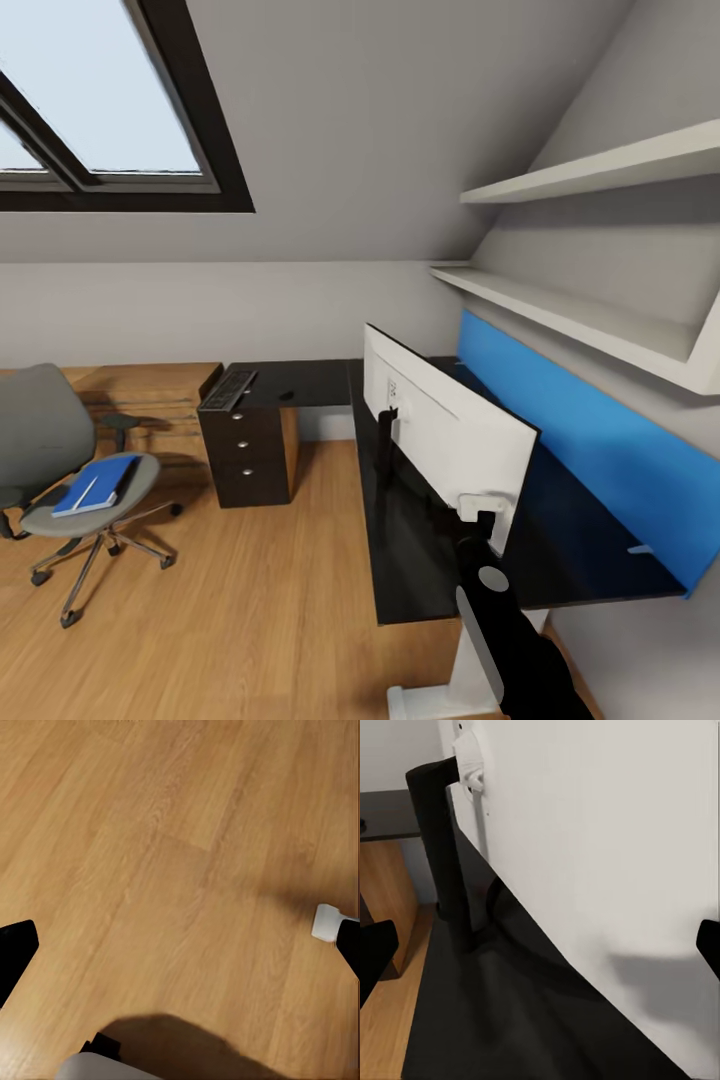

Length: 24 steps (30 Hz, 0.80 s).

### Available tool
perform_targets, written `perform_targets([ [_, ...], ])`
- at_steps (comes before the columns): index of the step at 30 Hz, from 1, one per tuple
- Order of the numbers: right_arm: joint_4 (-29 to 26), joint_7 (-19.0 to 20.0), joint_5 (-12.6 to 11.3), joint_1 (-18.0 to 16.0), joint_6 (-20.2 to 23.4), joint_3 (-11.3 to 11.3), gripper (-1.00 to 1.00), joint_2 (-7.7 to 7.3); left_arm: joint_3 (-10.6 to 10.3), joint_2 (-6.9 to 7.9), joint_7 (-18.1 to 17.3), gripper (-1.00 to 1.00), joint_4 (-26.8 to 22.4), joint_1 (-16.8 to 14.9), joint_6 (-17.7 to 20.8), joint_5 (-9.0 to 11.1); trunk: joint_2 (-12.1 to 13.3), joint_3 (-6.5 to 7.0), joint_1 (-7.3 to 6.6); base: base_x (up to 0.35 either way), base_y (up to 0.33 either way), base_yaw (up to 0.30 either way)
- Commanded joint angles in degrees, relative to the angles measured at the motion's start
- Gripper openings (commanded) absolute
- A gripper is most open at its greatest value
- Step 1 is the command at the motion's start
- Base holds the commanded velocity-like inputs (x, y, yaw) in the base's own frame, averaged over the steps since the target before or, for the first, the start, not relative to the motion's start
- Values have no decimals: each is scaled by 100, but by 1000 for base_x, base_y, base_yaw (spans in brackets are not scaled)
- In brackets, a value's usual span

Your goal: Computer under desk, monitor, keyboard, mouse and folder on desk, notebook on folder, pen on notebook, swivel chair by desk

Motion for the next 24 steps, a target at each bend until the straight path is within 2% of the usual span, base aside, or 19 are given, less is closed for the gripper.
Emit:
perform_targets([
  [1, -8, -37, 14, -4, 37, 13, 100, -2, 7, 0, -43, 100, 5, -5, -13, 45, -10, -12, 5, 196, -142, 0],
  [7, -3, -37, 14, -4, 37, 12, 100, -2, 8, 2, -43, 100, 5, -5, -13, 45, -10, -12, 5, 114, -83, 0],
  [17, 1, -37, 14, -4, 36, 12, 100, -2, 9, 4, -43, 100, 5, -5, -13, 45, -10, -10, 5, 22, -16, -6],
  [24, 1, -37, 14, -4, 36, 12, 100, -2, 11, 7, -39, 100, 5, -5, -13, 49, -10, 19, 5, 3, -2, -126],
])
